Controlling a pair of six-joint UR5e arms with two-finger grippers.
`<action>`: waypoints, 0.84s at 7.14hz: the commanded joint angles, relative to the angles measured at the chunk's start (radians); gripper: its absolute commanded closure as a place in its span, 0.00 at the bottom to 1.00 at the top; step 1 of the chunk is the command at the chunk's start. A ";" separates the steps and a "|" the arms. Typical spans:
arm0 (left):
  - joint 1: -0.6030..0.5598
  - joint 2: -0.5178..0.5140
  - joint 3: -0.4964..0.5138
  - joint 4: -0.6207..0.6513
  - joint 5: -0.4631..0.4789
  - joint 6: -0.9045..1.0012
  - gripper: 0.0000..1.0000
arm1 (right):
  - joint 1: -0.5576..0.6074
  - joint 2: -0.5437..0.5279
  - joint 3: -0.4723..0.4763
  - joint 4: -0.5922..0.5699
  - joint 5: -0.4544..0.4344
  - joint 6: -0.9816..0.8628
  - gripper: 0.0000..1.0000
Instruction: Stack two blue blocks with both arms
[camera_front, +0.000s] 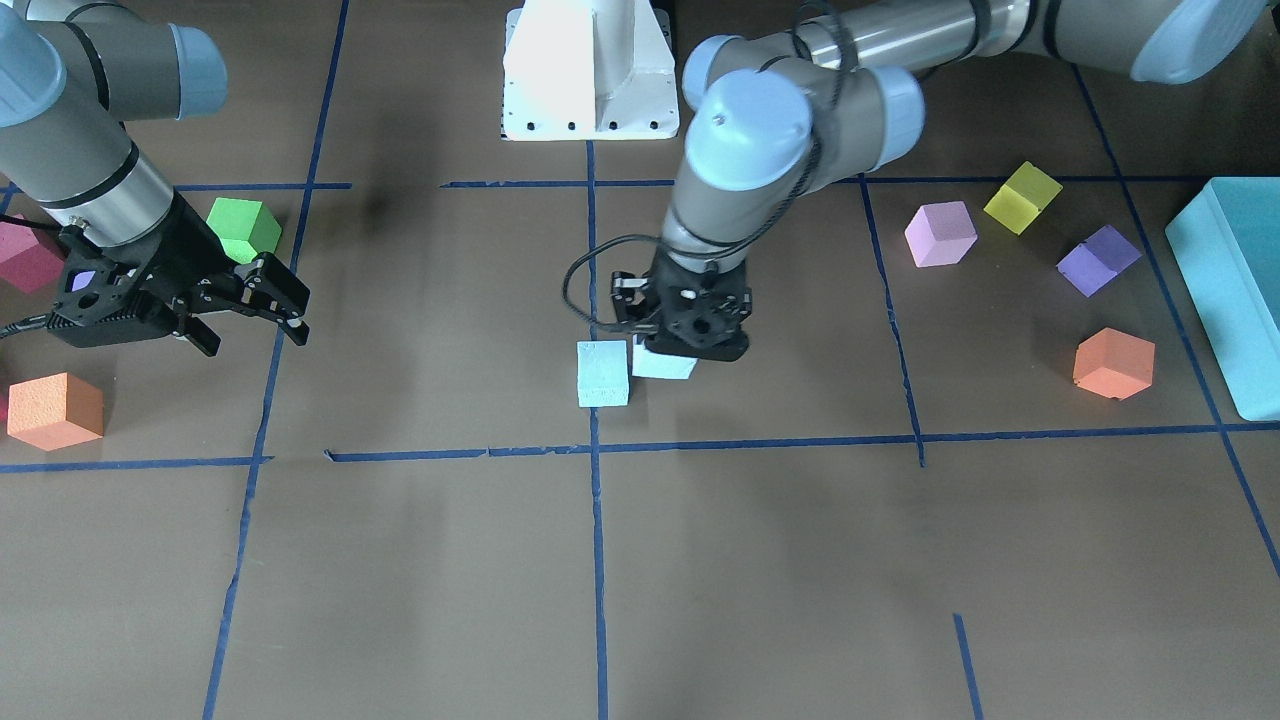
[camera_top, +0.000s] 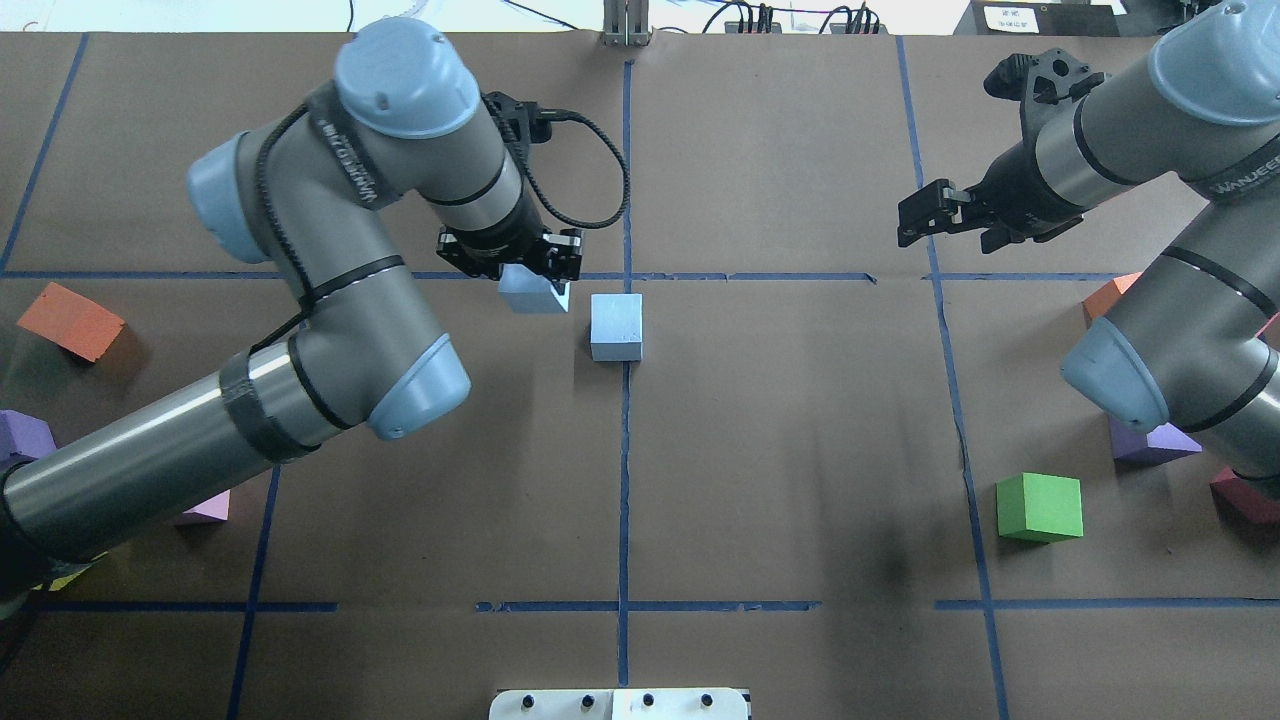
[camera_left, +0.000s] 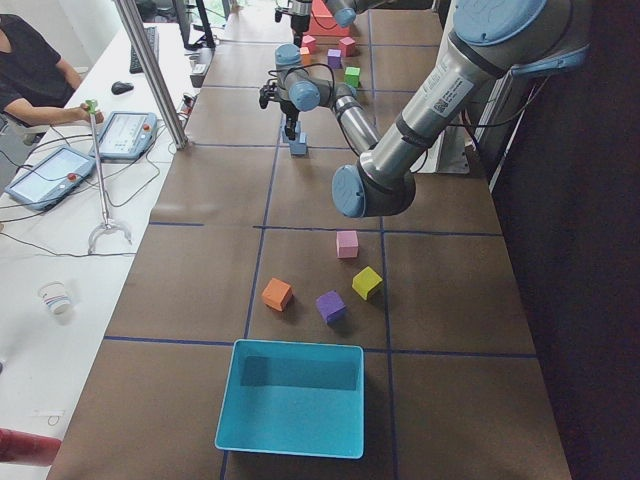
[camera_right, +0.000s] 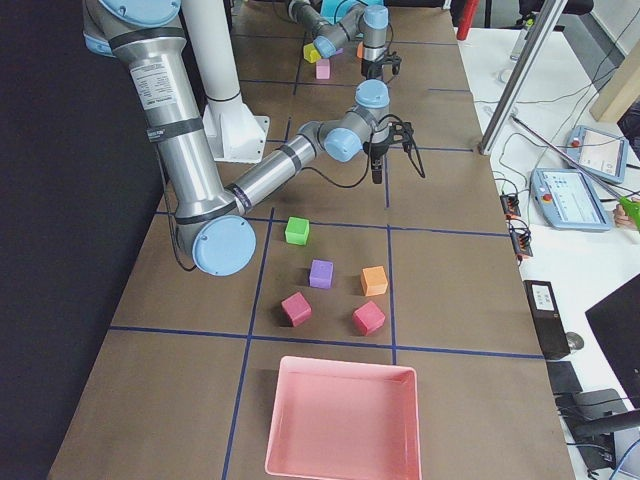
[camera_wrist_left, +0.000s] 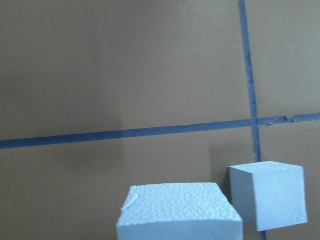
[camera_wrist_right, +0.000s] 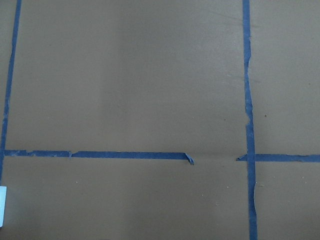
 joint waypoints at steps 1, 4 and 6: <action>0.007 -0.103 0.123 0.041 -0.002 -0.002 0.93 | -0.001 -0.002 -0.003 0.000 -0.004 -0.001 0.00; 0.045 -0.153 0.213 0.044 0.001 -0.028 0.92 | -0.001 -0.002 0.001 0.000 -0.006 0.002 0.00; 0.062 -0.153 0.213 0.044 0.029 -0.052 0.91 | -0.003 -0.002 0.000 0.000 -0.006 0.005 0.00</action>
